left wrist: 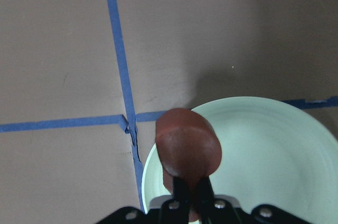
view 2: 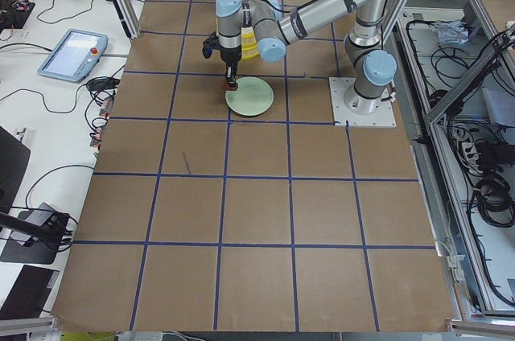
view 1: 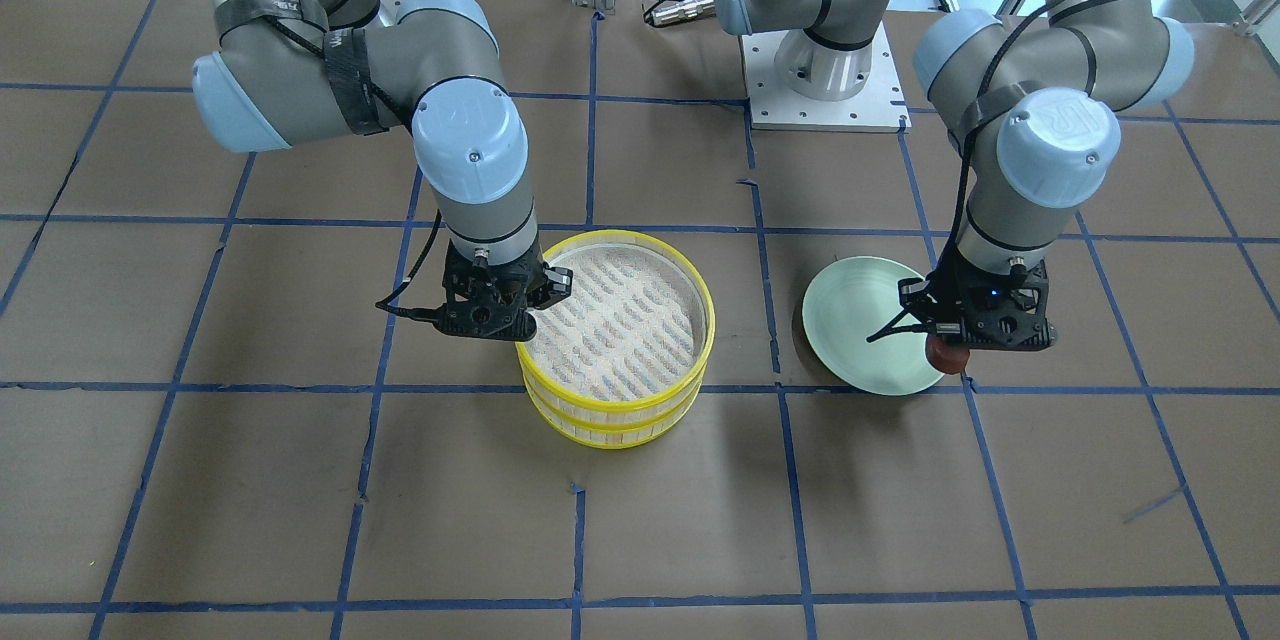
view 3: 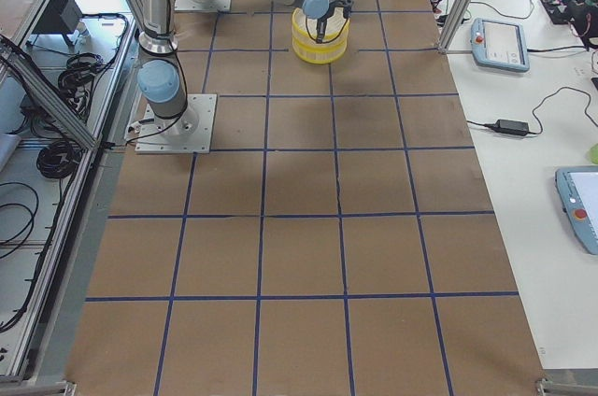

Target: Stack buns with steamer

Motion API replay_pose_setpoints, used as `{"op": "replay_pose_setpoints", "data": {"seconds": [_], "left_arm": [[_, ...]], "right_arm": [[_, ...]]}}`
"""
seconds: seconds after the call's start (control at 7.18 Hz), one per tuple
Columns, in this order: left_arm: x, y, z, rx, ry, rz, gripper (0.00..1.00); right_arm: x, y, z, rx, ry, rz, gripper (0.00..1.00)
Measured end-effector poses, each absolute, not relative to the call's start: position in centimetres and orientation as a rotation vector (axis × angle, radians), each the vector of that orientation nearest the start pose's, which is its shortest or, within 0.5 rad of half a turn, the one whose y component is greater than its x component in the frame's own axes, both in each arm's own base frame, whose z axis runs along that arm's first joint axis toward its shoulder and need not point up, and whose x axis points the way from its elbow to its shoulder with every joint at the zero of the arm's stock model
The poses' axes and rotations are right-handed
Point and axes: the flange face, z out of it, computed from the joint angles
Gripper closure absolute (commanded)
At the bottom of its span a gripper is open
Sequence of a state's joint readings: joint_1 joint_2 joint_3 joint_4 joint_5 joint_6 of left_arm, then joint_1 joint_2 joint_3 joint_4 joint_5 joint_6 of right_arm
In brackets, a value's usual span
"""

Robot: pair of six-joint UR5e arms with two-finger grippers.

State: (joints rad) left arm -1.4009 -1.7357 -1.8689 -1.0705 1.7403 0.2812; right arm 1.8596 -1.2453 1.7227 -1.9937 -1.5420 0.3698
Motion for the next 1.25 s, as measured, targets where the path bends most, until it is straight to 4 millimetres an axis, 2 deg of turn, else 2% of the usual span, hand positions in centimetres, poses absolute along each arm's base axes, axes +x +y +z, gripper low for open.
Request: {"op": "replay_pose_setpoints", "data": {"seconds": [0.14,0.42,0.56,0.7,0.97,1.11,1.25], "left_arm": [[-5.3,-53.7,33.9,0.132,2.976,-0.014,0.99],[-12.7,-53.7,38.7,0.029,3.035,-0.105,0.99],[-15.8,-53.5,40.1,-0.029,3.083,-0.143,0.99],[-17.8,-53.4,40.5,-0.081,3.130,-0.153,0.99],[-21.1,-52.7,39.7,-0.197,3.187,-0.127,0.99],[-23.1,-52.1,39.3,-0.235,3.196,-0.113,0.99],[-25.6,-51.4,38.5,-0.268,3.203,-0.102,0.98]], "right_arm": [[29.6,-51.5,27.9,0.129,3.127,0.100,0.01],[29.6,-51.5,27.5,0.131,3.126,0.116,0.00],[29.6,-51.6,27.6,0.131,3.126,0.115,0.00],[29.1,-52.0,28.6,0.137,3.124,0.094,0.00],[25.2,-53.0,33.2,0.191,3.124,0.114,0.00],[22.5,-53.3,36.3,0.221,3.120,0.152,0.00],[19.9,-52.9,40.3,0.227,3.115,0.177,0.00]]}}
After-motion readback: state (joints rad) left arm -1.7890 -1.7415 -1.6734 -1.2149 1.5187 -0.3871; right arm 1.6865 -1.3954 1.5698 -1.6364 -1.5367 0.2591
